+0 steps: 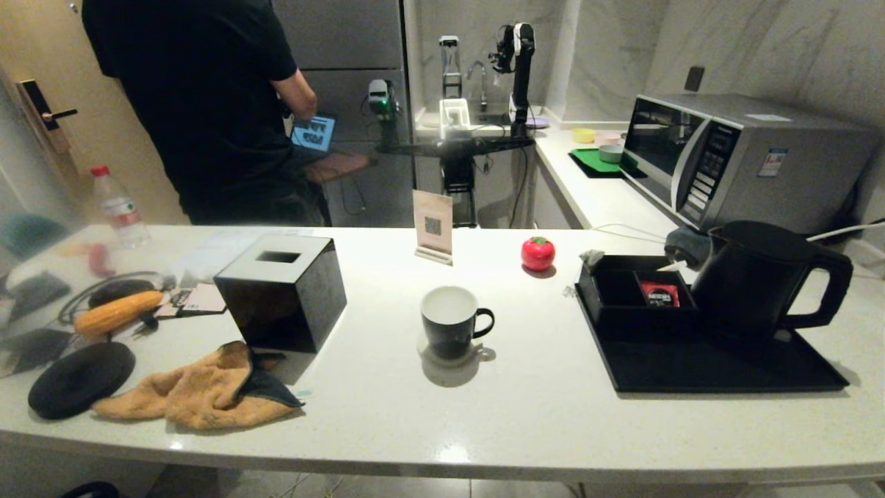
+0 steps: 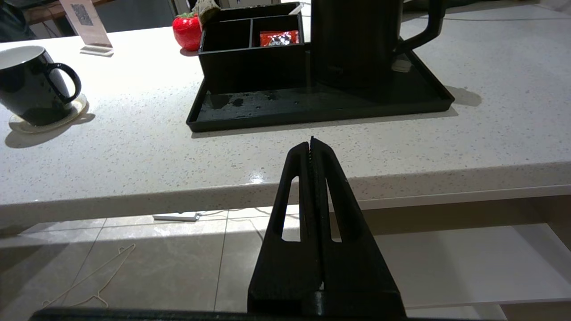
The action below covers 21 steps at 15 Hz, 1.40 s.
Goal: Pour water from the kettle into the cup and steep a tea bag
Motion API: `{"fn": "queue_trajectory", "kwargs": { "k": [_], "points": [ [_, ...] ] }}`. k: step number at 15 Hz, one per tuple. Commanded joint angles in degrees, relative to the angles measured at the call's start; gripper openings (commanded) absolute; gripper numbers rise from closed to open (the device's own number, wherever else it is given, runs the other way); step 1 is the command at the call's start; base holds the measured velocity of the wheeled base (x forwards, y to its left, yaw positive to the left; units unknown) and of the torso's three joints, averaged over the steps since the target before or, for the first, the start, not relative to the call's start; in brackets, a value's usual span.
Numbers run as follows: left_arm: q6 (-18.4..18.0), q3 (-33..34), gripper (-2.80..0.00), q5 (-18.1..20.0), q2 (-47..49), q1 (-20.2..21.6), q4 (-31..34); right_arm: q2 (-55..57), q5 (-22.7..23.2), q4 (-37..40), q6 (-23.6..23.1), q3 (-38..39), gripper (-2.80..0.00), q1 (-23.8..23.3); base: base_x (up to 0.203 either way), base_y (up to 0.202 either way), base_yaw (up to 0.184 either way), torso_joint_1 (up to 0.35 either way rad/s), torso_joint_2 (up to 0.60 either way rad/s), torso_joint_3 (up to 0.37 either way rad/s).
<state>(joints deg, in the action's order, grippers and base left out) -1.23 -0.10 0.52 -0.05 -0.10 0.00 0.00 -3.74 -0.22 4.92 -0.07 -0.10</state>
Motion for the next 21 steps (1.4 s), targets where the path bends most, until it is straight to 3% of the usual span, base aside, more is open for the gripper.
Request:
{"fn": "queue_trajectory", "kwargs": {
  "k": [1, 7, 9, 10, 12, 14, 17, 21],
  "points": [
    [0.0, 0.0, -2.80, 0.0, 0.0, 0.0, 0.0, 0.7, 0.0, 0.0, 0.0, 0.1, -2.80, -0.1, 0.000, 0.000, 0.000, 0.000, 0.00, 0.000],
    [0.0, 0.0, -2.80, 0.0, 0.0, 0.0, 0.0, 17.1, -1.6, -4.6, 2.3, -4.3, -2.80, -2.2, 0.000, 0.000, 0.000, 0.000, 0.00, 0.000],
    [0.0, 0.0, -2.80, 0.0, 0.0, 0.0, 0.0, 26.7, -1.8, -6.2, 3.7, -8.0, -2.80, -8.6, 0.000, 0.000, 0.000, 0.000, 0.00, 0.000],
    [0.0, 0.0, -2.80, 0.0, 0.0, 0.0, 0.0, 31.3, -1.0, -6.9, 3.9, -10.1, -2.80, -14.2, 0.000, 0.000, 0.000, 0.000, 0.00, 0.000],
    [0.0, 0.0, -2.80, 0.0, 0.0, 0.0, 0.0, 38.6, 2.7, -8.3, 2.5, -14.1, -2.80, -25.5, 0.000, 0.000, 0.000, 0.000, 0.00, 0.000],
    [0.0, 0.0, -2.80, 0.0, 0.0, 0.0, 0.0, 45.4, 5.7, -9.6, 0.3, -18.4, -2.80, -32.7, 0.000, 0.000, 0.000, 0.000, 0.00, 0.000],
    [0.0, 0.0, -2.80, 0.0, 0.0, 0.0, 0.0, 50.9, 7.1, -12.4, -6.2, -20.6, -2.80, -34.9, 0.000, 0.000, 0.000, 0.000, 0.00, 0.000],
    [0.0, 0.0, -2.80, 0.0, 0.0, 0.0, 0.0, 55.6, 7.1, -15.1, -9.0, -19.5, -2.80, -34.9, 0.000, 0.000, 0.000, 0.000, 0.00, 0.000]
  ]
}}
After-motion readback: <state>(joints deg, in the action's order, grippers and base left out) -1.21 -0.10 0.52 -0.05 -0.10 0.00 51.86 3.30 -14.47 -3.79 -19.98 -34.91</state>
